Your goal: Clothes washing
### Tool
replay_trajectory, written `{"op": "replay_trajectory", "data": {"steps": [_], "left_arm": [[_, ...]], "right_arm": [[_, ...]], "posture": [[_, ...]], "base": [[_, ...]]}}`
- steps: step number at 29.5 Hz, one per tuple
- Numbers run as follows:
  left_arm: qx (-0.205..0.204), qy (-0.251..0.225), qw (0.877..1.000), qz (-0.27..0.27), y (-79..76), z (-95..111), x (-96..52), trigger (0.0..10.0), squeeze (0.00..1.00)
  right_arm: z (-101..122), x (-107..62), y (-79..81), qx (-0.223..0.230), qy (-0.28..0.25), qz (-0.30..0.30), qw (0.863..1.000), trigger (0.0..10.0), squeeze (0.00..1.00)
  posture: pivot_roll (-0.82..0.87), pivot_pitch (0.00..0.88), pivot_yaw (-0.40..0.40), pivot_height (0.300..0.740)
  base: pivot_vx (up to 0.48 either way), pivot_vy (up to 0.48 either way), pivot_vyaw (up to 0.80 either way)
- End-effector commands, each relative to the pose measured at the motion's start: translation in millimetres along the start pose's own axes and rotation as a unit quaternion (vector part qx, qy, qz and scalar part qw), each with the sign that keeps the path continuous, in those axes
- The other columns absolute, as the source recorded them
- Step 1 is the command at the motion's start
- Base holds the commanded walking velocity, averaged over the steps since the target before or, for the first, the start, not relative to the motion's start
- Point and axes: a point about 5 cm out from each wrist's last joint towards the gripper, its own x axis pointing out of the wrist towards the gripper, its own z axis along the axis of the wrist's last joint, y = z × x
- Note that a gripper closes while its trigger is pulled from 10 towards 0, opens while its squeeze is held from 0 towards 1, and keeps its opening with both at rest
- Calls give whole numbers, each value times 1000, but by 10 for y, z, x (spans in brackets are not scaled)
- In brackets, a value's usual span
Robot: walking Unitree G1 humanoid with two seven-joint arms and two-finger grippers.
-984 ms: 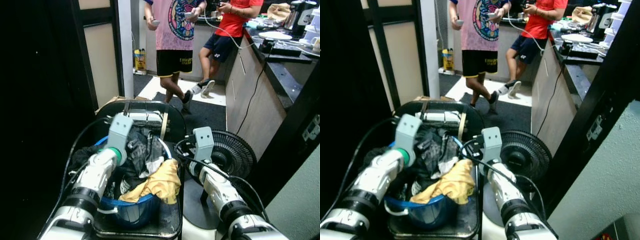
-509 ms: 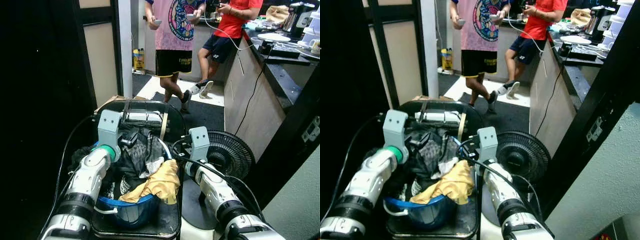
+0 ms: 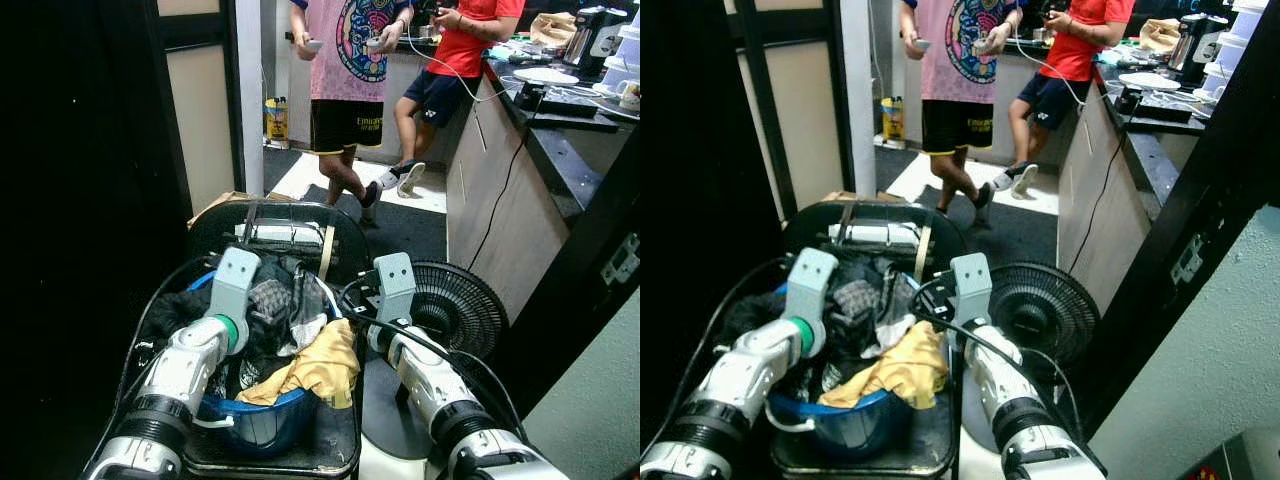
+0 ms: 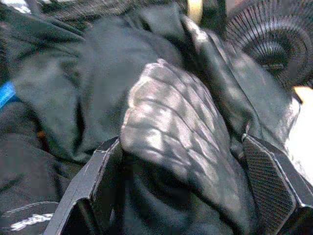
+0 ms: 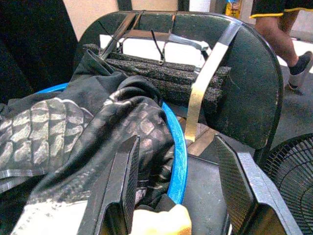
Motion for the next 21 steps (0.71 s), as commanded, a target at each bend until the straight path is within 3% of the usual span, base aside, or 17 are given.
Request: {"op": "replay_trajectory", "data": {"steps": [1,7,8,9,10,12,13,21], "left_arm": [[8,18,1000,-11,-16,-43,20,10000,0],[-7,59,997,-57,-193,-161,92,10000,0],[-14,73,995,-68,-246,-212,96,8941,0],[-14,73,995,-68,-246,-212,96,8941,0],[-20,83,994,-71,-278,-256,93,1137,0],[-20,83,994,-71,-278,-256,93,1137,0],[-29,94,993,-69,-294,-313,82,0,0],[-51,97,992,-63,-256,-395,37,0,0]], "right_arm": [[-41,-30,-39,-2,6,-9,1000,10000,0],[-47,-57,-92,-3,5,-20,1000,10000,0],[-47,-63,-106,-3,5,-22,1000,10000,0],[-47,-63,-106,-3,5,-22,1000,10000,0],[-46,-67,-116,-4,5,-24,1000,10000,0],[-46,-67,-116,-4,5,-24,1000,10000,0],[-45,-69,-124,-5,5,-26,1000,10000,0],[-32,-55,-118,-7,6,-23,1000,10000,0]], "posture": [[-11,0,-8,740],[-37,0,15,740],[-41,0,21,740],[-41,0,21,740],[-42,0,21,740],[-42,0,21,740],[-42,0,20,740],[-30,0,4,740]], "base": [[0,0,0],[0,0,0],[0,0,0],[0,0,0],[0,0,0],[0,0,0],[0,0,0],[0,0,0]]}}
